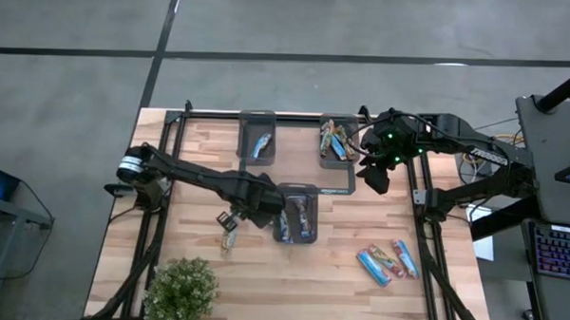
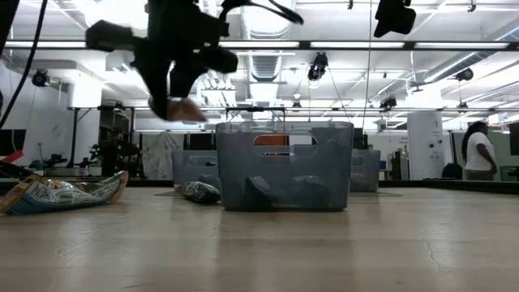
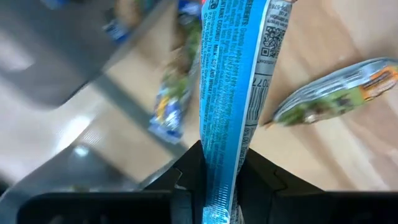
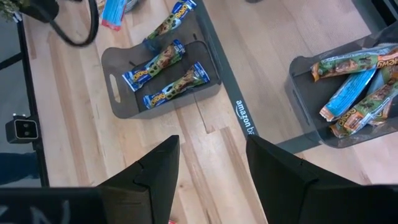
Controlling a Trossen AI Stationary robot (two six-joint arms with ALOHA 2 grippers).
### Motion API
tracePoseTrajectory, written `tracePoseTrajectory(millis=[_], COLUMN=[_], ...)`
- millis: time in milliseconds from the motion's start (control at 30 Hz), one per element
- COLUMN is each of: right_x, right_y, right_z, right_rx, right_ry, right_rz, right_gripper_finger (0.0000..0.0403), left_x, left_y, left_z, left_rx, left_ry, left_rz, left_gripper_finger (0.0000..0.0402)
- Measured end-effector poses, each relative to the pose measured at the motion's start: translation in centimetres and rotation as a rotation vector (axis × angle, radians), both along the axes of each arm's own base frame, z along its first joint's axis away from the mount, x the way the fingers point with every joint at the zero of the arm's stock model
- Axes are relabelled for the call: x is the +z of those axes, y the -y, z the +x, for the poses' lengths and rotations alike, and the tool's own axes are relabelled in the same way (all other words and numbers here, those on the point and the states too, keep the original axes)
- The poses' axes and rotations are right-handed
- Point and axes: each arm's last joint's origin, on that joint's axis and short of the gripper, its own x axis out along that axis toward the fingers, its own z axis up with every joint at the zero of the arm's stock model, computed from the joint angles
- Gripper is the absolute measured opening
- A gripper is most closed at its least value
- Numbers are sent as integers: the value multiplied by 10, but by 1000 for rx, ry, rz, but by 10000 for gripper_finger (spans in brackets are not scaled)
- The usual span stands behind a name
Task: Pick and place Granola Bars by type
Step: Put the red granola bar into the left black bin
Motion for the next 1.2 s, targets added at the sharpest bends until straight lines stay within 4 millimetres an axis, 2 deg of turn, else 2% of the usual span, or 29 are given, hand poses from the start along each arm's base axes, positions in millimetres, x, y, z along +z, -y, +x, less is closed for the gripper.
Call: tracePoseTrajectory(millis=[233,500,767,900,1033,1200], right_x=[0,0,0,0,0,0], right_y=[0,0,0,0,0,1], right_z=[0,0,0,0,0,0], right_rx=[13,13,13,13,14,10], right_ry=[0,1,2,2,2,-1], right_rz=[-9,-9,-9,-9,-10,-28], right_gripper_finger=[178,178,178,178,178,178], left_x=[38,69,87,90,91,90], left_y=[-40,-100,-158,-184,-203,-217], left_z=[-2,-10,-15,-19,-25,-32], left_rx=[134,377,749,970,1165,1394], left_ry=[135,305,516,630,692,743], left_rz=[90,95,80,28,-64,-129], left_gripper_finger=[57,57,57,57,57,57])
